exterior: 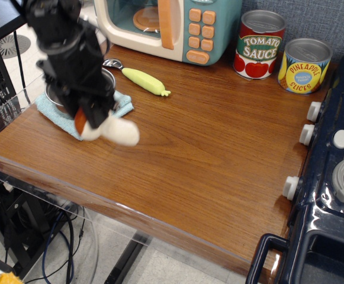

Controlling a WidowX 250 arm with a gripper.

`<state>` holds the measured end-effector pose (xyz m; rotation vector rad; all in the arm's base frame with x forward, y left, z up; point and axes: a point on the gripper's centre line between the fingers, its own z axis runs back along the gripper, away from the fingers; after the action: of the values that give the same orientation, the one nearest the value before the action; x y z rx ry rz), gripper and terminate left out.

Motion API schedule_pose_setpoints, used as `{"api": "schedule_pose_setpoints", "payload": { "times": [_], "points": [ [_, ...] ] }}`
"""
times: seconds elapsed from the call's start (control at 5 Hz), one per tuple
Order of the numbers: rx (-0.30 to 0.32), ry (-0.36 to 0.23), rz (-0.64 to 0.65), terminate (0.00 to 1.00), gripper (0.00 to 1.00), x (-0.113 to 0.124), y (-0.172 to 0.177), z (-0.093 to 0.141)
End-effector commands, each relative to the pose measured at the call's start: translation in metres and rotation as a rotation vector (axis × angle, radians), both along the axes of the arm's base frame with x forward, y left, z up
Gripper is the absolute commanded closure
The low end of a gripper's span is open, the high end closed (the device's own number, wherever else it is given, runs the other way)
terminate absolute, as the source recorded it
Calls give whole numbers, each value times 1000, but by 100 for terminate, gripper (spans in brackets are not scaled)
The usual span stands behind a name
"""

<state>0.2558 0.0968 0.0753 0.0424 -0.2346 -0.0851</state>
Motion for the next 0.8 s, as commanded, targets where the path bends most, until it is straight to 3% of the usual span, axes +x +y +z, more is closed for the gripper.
{"api": "schedule_pose_setpoints", "payload": {
  "times": [0.0,0.2,0.4,0.6],
  "points": [
    [70,79,-44,0,100,-18,10,-19],
    [66,94,-48,0,100,-16,10,-36],
    [51,86,-33,0,0,-15,11,-33],
    [48,64,0,0,0,-16,14,-28]
  ]
}}
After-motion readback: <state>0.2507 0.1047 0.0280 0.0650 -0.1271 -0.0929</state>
